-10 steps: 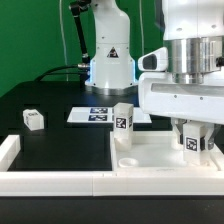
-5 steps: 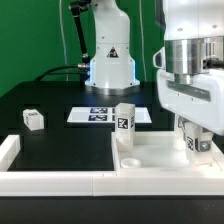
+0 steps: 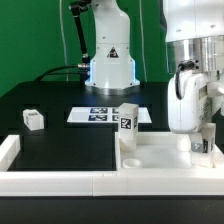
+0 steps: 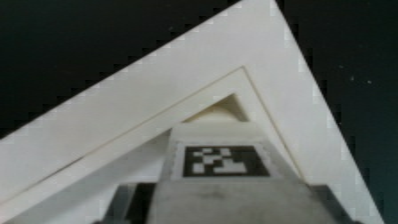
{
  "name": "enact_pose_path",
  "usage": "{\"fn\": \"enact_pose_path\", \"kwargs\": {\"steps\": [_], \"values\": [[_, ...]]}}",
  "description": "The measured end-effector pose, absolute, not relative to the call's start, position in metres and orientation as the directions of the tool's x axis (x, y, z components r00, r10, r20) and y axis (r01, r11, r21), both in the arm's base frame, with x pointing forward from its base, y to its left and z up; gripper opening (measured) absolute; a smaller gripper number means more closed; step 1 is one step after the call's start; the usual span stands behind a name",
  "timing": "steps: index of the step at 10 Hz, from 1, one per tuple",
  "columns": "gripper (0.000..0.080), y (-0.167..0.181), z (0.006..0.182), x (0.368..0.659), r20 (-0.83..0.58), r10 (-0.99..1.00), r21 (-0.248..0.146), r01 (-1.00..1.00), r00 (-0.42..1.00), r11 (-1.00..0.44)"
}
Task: Assemble square table
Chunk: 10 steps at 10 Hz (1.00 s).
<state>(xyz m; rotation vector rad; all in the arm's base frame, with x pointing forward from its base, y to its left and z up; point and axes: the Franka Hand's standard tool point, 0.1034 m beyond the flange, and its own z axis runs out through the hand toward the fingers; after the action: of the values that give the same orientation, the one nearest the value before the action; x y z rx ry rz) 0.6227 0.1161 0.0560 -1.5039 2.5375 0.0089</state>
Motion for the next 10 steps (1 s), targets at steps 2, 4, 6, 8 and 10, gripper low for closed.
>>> {"fn": "enact_pose_path", "kwargs": {"steps": [2, 4, 6, 8, 10], "values": [[0.0446, 0.121, 0.057, 0.623, -0.136, -0.934, -0.117, -0.931, -0.330, 0.346], [0.0572, 0.135, 0.064, 0.627, -0.039, -0.995, -0.154, -0.984, 0.095, -0.088], [0.0646, 0.132, 0.063, 0.628, -0.008, -0.965, -0.159, -0.953, 0.260, -0.256], [0.0646, 0.130, 0.064, 0.629, 0.032, -0.893, -0.155, -0.880, 0.449, -0.448], [0.0649, 0.120, 0.065, 0.632, 0.089, -0.702, -0.135, -0.690, 0.707, -0.712]]}}
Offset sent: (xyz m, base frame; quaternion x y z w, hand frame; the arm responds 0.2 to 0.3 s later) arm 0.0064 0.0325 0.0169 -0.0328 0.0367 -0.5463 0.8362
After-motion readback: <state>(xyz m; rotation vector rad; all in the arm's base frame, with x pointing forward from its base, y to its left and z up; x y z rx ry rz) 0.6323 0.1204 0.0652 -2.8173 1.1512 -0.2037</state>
